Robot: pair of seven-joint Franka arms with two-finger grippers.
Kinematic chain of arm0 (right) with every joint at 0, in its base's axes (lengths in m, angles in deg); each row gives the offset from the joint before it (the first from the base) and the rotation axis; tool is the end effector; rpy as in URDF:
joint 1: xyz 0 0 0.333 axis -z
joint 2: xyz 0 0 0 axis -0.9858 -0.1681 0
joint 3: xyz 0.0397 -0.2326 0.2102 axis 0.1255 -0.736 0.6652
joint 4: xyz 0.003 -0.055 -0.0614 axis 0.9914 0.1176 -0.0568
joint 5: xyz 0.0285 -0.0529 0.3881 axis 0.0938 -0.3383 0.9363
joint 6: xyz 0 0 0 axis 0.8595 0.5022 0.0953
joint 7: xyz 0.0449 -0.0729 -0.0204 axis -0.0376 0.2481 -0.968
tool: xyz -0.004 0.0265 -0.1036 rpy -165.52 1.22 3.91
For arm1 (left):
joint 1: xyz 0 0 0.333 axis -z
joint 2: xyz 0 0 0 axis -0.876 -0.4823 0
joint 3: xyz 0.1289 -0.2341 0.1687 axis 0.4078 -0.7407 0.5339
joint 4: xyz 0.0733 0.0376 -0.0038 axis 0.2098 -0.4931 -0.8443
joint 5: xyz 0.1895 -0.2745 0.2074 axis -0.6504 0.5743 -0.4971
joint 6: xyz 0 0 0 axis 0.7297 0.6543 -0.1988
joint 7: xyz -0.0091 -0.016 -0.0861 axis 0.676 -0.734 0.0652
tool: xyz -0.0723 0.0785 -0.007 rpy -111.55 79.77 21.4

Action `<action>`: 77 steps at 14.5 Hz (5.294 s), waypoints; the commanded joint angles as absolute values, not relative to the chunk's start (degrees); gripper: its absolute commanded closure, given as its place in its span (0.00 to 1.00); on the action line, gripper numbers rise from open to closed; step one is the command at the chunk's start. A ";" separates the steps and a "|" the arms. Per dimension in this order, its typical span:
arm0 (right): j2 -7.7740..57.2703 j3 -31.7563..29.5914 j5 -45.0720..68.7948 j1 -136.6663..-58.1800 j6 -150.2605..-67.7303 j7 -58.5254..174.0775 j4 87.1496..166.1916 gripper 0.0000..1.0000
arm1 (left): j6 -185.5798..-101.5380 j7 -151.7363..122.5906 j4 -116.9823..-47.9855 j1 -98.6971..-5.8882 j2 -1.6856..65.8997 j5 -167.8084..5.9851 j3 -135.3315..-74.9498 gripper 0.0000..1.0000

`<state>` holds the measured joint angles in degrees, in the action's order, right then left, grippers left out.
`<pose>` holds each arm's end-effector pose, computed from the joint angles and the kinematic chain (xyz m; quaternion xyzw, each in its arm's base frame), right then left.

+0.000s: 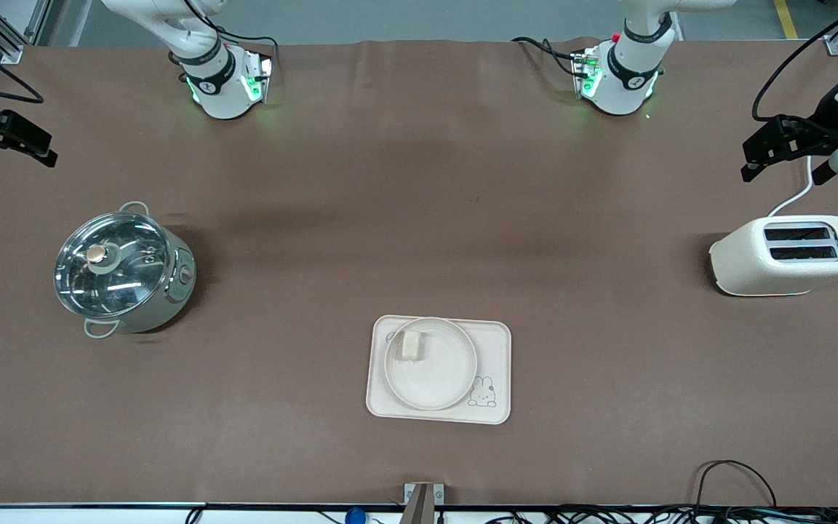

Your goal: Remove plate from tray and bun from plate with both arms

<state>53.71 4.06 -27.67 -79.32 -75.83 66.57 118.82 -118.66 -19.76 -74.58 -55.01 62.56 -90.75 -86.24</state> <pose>0.5101 -0.0172 0.6560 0.9982 -0.0466 -0.0284 0.0229 0.5295 -0.0491 0.6602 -0.9983 0.0368 -0.0457 0.0042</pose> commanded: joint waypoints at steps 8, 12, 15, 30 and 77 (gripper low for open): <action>54.63 4.19 -26.22 -78.83 -75.82 65.88 120.37 0.00 | -117.98 -20.06 -71.98 -54.49 61.07 -92.36 -86.38 0.00; 53.05 4.10 -22.81 -78.39 -81.15 66.06 126.41 0.00 | -117.98 -20.14 -72.07 -54.75 61.07 -92.19 -86.46 0.00; 50.86 4.37 -16.65 -80.49 -90.81 66.85 132.31 0.00 | -117.98 -20.14 -72.07 -54.75 61.07 -92.19 -86.46 0.00; -2.47 4.10 4.02 -106.95 -128.10 82.94 99.84 0.03 | -117.27 -20.23 -72.07 -54.84 61.07 -92.19 -86.46 0.00; 21.99 10.70 6.30 -111.62 -143.00 77.64 140.50 0.00 | -112.26 -12.45 -74.44 -53.26 57.31 -85.87 -88.73 0.00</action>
